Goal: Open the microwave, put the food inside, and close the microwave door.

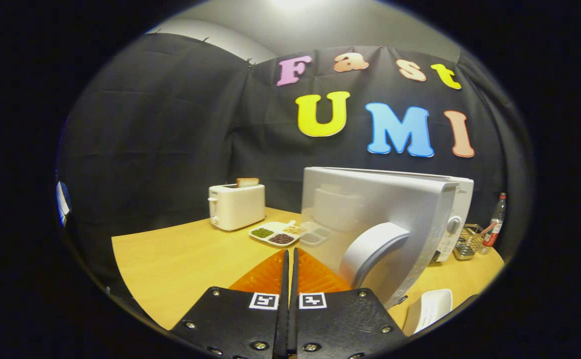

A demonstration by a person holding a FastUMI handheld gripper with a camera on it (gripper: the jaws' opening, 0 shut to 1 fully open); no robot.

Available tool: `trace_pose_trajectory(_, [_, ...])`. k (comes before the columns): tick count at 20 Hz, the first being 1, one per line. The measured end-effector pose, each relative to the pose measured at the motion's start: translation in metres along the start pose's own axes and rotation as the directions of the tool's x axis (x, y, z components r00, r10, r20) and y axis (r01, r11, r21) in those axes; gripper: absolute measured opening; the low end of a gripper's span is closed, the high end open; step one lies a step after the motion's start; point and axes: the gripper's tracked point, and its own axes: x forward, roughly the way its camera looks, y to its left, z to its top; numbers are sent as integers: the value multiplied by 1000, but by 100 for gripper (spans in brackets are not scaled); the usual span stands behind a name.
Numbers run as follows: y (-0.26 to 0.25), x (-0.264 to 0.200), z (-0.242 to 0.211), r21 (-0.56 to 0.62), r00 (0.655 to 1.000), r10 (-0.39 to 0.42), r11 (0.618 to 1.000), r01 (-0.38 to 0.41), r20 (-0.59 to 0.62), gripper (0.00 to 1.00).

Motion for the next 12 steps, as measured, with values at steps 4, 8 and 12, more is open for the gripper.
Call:
trace_pose_trajectory(4, [-59,12,-8,27,995,-94,995,95,-22,1])
trace_pose_trajectory(8, [-111,18,-3,43,982,-188,981,188,-4,1])
trace_pose_trajectory(12, [-153,31,7,22,964,-264,964,264,9,1])
